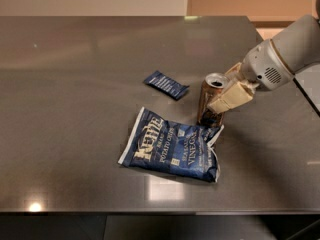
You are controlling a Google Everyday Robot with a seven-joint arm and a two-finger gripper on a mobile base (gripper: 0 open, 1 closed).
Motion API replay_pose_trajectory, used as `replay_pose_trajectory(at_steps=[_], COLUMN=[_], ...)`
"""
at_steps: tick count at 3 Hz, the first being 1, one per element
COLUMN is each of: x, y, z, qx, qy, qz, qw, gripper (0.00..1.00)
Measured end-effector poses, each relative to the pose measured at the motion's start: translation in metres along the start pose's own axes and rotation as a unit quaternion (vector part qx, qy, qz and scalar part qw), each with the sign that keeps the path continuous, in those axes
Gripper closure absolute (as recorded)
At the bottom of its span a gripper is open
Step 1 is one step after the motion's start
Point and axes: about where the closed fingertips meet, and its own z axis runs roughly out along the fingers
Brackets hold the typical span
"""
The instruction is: Move orange can near blue chip bag
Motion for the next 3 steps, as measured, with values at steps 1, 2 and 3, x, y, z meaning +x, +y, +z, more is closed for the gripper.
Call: replay_pose_trajectory(at_steps=[1,2,3], x=[0.0067,0.0106,0.0099], y=[0.0015,0.0024,0.0027], z=[0.0033,0.0028,0.0035], qx=[0.004,0.009,0.008], qy=[0.003,-0.003,-0.002], qz=[-0.002,-0.011,-0.012], qw=[1.0000,0.9999,0.9999], gripper=[0.28,0.05,0.00])
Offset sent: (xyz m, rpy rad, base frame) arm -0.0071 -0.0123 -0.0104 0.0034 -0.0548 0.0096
